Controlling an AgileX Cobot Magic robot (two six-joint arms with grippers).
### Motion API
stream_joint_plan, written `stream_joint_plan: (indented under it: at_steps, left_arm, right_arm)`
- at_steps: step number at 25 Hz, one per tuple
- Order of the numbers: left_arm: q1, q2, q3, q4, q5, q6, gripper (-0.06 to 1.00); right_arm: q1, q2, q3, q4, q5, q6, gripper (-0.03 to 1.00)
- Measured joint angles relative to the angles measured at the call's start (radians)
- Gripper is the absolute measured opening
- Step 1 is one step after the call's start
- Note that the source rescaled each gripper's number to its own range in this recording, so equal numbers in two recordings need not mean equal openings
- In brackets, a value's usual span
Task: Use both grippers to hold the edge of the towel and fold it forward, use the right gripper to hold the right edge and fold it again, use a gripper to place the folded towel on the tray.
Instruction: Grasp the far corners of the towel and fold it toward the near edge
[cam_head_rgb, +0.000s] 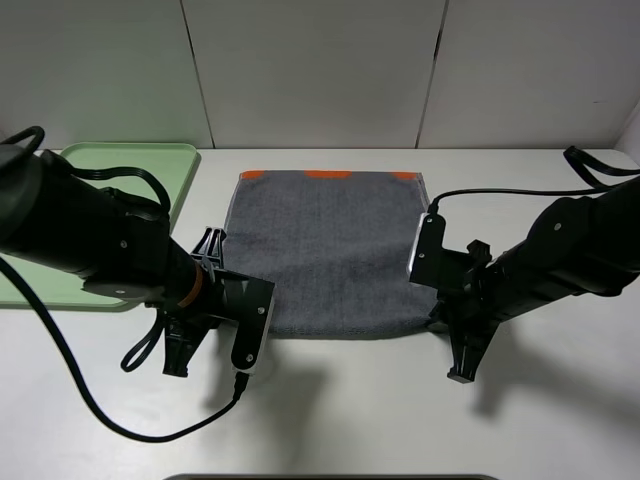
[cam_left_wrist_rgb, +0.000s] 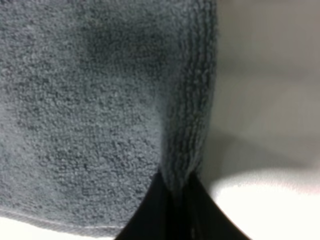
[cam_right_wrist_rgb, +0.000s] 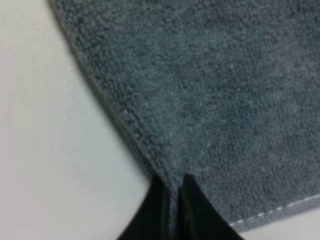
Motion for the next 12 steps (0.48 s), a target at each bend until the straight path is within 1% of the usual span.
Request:
stream_joint_plan:
  at_steps: [8,12]
  left_arm:
    - [0.0,-0.015,0.0,0.0,0.061,0.0,0.0]
    - [0.0,-0.056,0.001,0.0,0.089,-0.004,0.0]
  right_arm:
    - [0.0,-0.055,0.0,0.0,0.024,0.015,0.0]
    - [0.0,-0.088,0.001,0.0,0.053,0.018,0.0]
